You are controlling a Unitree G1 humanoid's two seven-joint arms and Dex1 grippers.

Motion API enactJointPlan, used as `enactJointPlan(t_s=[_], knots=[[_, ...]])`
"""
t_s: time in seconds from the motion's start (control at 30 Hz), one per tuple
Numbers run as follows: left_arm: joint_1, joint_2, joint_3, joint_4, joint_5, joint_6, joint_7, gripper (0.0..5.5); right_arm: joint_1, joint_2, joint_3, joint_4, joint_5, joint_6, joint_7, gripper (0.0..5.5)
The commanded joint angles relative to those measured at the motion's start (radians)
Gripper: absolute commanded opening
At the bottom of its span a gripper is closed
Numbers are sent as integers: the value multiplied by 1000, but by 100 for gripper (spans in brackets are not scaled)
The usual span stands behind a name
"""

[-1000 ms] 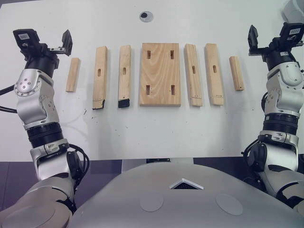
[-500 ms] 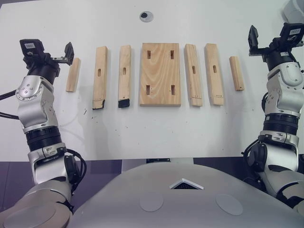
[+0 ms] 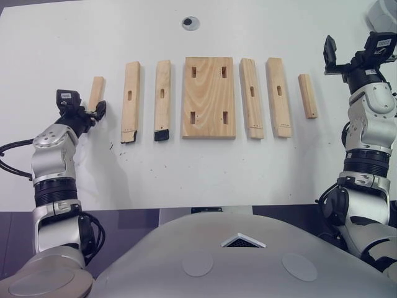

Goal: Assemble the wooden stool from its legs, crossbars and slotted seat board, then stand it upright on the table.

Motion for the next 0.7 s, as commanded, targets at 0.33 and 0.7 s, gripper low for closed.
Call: enactJointPlan(t_s=[0.33, 0.7], knots=[[109, 21, -58, -13, 47, 13, -20, 148, 9, -14, -8, -6, -12, -1, -22, 527], [-165, -90, -81, -413, -104, -96, -43, 130, -161, 102, -77, -222, 461, 332, 111, 527]])
